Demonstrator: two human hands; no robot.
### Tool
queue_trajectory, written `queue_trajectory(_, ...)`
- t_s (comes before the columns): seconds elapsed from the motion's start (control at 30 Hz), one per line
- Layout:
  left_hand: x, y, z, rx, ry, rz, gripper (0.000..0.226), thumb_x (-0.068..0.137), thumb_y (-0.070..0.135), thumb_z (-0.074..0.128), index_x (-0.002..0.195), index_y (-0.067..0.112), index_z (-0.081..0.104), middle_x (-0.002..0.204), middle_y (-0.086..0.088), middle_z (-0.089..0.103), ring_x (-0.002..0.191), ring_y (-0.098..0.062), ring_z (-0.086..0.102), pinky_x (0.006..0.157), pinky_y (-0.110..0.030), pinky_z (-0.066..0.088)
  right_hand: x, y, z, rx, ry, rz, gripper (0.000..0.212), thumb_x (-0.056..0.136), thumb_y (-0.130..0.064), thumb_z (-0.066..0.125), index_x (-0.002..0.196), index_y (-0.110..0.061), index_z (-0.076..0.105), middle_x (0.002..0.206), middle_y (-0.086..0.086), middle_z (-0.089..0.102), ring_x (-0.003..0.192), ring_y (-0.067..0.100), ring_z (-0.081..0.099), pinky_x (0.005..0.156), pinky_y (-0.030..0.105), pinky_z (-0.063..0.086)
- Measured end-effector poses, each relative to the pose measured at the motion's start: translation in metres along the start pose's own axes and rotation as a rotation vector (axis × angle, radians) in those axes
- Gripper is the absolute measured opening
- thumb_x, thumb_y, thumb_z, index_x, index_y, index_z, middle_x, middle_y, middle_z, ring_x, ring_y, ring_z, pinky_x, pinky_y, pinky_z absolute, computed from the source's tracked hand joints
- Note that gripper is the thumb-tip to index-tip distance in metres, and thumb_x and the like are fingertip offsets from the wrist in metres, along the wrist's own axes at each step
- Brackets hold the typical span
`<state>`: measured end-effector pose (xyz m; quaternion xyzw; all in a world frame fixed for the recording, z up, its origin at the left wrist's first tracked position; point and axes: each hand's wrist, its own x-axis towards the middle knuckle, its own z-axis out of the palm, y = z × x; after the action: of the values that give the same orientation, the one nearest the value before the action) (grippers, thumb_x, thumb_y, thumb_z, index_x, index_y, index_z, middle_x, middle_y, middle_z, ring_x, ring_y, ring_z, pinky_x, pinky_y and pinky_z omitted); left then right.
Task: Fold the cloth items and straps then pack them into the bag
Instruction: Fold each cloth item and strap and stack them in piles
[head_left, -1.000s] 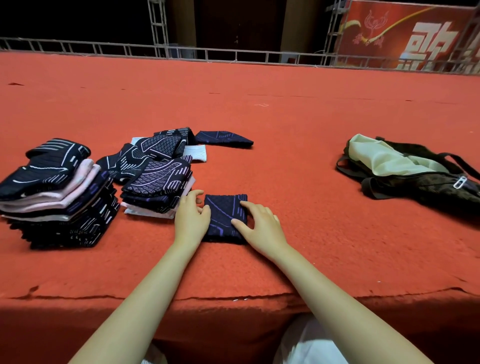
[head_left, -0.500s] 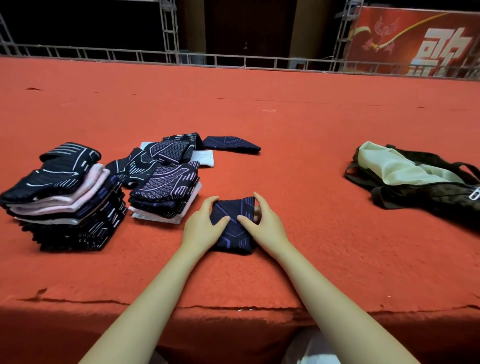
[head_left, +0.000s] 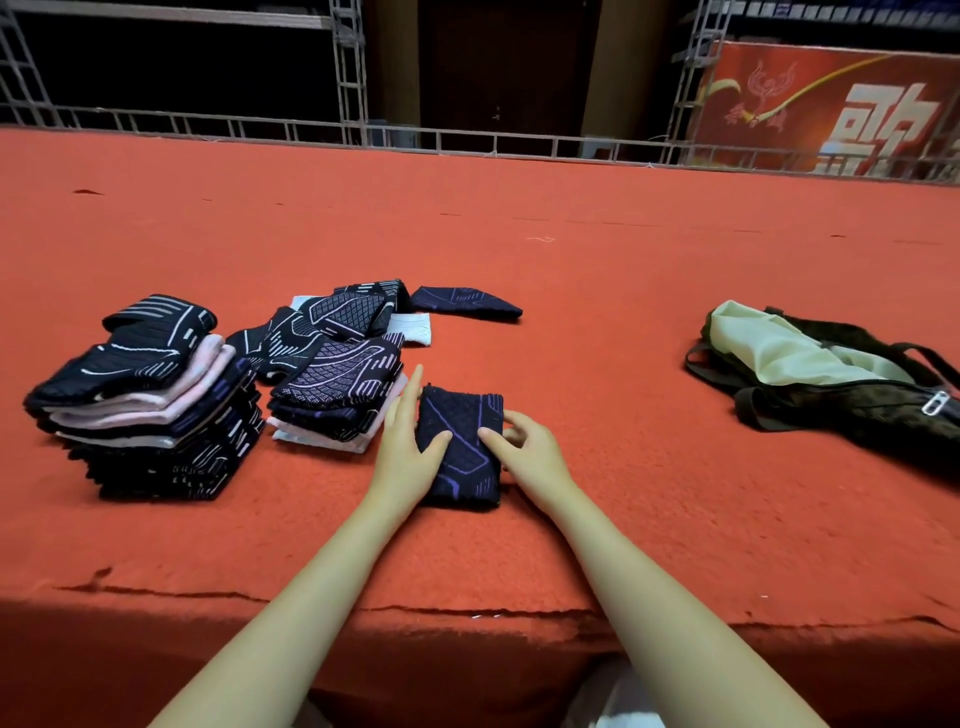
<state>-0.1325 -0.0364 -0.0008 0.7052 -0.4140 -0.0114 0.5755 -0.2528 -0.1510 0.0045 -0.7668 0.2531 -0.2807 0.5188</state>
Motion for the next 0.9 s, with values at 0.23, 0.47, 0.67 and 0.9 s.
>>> queue_trajectory(0.23,-0.011,0.02,-0.02,-0.313,0.003,-0.155,0.072,0.083,-0.012,0.058,0.145,0.018,0.035,0.147,-0.001,0.042,0.123,-0.007,0.05,0.108,-0.027,0.038,-0.017,-0.024,0.006,0.148,-0.195,0.086,0.012,0.093,-0.027,0.059,0.1,-0.018,0.065,0.075,-0.012,0.068,0.06,-0.005,0.061,0.051,0.013,0.044)
queue_trajectory(0.47,0.02,0.062,-0.071,0.066,0.142,0.06,0.058,0.091,0.005,0.054,0.142,0.026,0.038,0.133,0.007,0.053,0.121,-0.01,0.051,0.096,-0.013,0.034,0.003,-0.078,0.042,0.359,-0.024,0.104,0.014,0.091,-0.029,0.062,0.09,-0.015,0.067,0.095,0.01,0.071,0.084,0.021,0.065,0.077,0.036,0.054)
queue_trajectory(0.67,0.065,0.062,-0.117,0.296,0.22,0.029,0.053,0.092,0.014,0.054,0.141,0.025,0.039,0.124,-0.006,0.059,0.115,-0.021,0.053,0.087,-0.025,0.035,0.036,-0.125,0.074,0.281,0.016,0.032,0.018,0.092,-0.03,0.059,0.077,-0.021,0.062,0.075,-0.004,0.065,0.064,0.009,0.06,0.05,0.016,0.043)
queue_trajectory(0.9,0.119,0.032,-0.147,0.368,0.231,-0.129,0.043,0.09,0.01,0.053,0.132,0.017,0.05,0.124,-0.014,0.054,0.109,-0.029,0.055,0.089,-0.033,0.041,0.068,-0.137,0.106,0.343,-0.039,0.123,0.009,0.09,-0.015,0.059,0.093,-0.009,0.064,0.083,0.004,0.065,0.066,0.012,0.06,0.056,0.024,0.046)
